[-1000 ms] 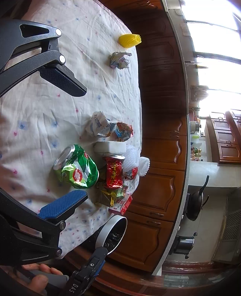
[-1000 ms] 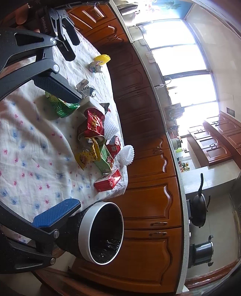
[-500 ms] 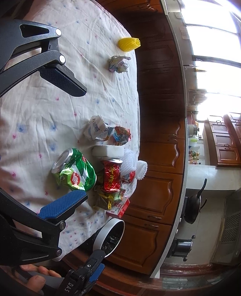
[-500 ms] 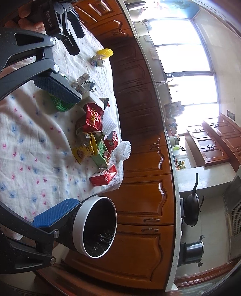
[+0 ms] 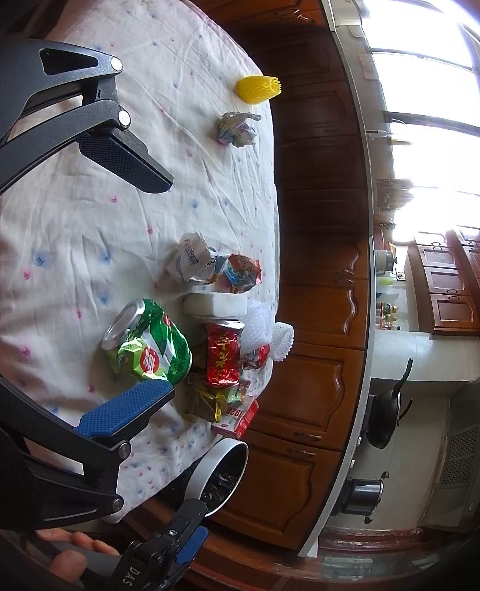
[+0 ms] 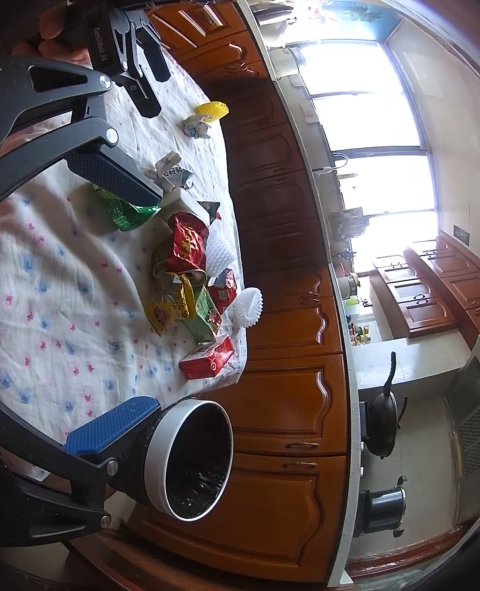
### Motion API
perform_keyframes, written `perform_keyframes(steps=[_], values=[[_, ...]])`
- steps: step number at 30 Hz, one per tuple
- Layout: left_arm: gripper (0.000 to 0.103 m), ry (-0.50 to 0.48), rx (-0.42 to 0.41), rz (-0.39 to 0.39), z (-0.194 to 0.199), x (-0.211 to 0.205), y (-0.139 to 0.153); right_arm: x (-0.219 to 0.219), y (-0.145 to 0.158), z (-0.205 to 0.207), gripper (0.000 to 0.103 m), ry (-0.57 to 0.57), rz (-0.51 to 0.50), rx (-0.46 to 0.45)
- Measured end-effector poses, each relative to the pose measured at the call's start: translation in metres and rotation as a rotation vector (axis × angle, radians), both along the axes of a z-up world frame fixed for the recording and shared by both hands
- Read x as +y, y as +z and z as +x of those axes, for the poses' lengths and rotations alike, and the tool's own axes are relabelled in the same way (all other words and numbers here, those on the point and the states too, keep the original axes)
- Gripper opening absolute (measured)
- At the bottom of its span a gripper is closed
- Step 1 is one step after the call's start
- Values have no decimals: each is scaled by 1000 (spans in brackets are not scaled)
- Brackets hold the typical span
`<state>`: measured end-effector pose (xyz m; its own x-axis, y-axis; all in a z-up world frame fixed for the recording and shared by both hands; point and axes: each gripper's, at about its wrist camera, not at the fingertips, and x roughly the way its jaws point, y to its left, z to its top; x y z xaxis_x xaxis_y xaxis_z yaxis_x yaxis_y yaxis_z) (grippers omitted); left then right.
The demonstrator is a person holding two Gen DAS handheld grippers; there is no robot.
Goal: Collect trash
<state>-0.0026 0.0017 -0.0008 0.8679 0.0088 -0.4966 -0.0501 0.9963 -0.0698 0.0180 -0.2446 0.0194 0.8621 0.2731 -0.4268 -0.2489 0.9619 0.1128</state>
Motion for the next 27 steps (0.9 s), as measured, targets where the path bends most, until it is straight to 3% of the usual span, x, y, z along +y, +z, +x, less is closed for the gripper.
perform_keyframes(steps=[13, 27], values=[[102, 3, 11, -3, 3, 5, -5, 1, -6, 7, 103, 19, 24, 32], [102, 43, 86, -41, 31, 25, -18, 6, -18, 43, 102, 65, 78, 125]])
